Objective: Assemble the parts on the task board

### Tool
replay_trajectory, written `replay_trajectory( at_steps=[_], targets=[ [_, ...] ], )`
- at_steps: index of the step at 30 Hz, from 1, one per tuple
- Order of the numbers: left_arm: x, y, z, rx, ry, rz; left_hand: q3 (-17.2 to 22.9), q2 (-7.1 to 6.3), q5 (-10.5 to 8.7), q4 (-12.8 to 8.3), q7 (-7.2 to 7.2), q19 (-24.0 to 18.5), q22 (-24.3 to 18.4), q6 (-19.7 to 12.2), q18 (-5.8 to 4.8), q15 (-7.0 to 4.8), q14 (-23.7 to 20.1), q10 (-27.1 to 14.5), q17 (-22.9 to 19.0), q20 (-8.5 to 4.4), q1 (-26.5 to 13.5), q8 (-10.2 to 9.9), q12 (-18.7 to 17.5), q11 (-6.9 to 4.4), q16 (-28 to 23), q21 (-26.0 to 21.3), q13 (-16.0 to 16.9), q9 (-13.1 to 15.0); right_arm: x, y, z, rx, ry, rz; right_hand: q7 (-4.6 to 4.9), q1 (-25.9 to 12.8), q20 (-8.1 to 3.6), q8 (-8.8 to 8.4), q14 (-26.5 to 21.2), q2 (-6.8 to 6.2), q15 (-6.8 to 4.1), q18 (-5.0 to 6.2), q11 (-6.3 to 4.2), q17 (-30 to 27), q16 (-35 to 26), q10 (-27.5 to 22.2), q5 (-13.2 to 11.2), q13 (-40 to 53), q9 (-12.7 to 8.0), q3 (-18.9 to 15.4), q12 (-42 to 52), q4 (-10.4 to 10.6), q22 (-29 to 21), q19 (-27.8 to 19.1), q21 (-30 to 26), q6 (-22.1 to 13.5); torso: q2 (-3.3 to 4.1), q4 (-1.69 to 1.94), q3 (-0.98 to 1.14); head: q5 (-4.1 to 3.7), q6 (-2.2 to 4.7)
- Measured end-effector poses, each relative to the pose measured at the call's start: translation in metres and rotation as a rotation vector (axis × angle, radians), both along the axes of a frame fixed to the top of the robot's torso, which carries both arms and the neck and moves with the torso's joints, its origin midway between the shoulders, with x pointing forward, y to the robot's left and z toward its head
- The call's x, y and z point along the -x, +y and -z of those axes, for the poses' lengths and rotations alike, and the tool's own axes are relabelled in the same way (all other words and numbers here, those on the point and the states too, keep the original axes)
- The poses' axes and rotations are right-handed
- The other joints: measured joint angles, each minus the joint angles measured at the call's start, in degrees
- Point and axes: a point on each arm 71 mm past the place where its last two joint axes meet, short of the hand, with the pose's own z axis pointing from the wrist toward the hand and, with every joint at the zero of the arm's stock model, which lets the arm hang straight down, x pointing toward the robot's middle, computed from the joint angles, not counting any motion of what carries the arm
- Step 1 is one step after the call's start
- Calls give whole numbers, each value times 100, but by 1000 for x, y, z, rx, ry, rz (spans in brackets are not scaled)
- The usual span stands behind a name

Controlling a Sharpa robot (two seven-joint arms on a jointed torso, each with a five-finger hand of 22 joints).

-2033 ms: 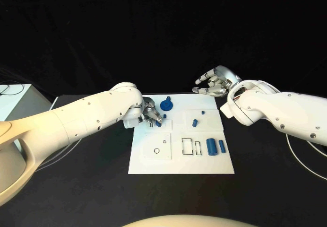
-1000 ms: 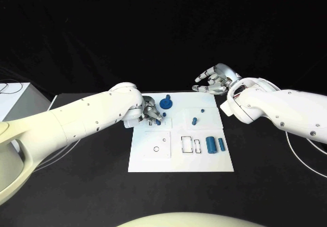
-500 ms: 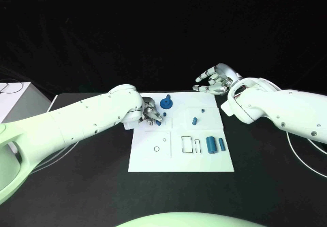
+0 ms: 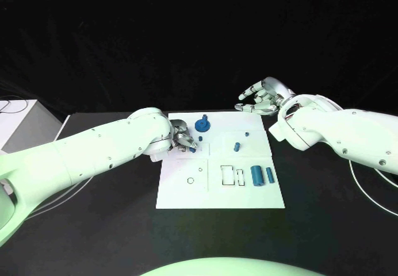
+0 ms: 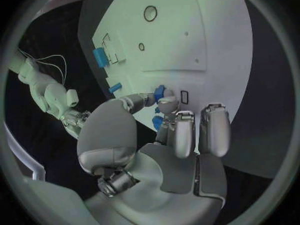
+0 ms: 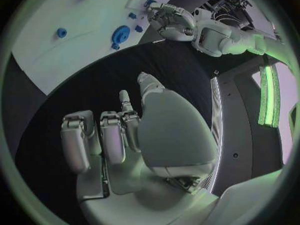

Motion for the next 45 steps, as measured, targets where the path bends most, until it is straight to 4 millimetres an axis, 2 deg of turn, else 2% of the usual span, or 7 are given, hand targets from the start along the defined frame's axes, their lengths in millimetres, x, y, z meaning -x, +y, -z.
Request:
replay_trajectory(
  at_steps=[22, 45],
  targets=[
    [8, 2, 0, 56, -71, -56, 0, 0, -3, 0, 19, 20, 0, 19, 0, 0, 0, 22, 0, -20, 0, -2, 0, -18, 0, 26, 9, 0, 0, -2, 2, 1, 5, 2, 0, -30, 0, 0, 0, -30, 0, 0, 0, 0, 0, 0, 0, -1, 5, 0, 0, 0, -1, 0, 0, 0, -1, -4, 4, 32, -49],
    [7, 3, 5, 36, -100, -61, 0, 0, -1, 0, 18, 41, -1, 20, 1, 1, 0, 21, 0, 1, 0, 17, 0, -16, 0, 26, 8, 0, 0, -3, 2, 3, 8, 4, 0, -48, 0, 0, 0, -12, 0, 0, 0, 0, 0, 0, 24, -2, 3, 16, 0, -16, 3, 0, 0, 0, 7, -11, 5, 6, -93]
  ],
)
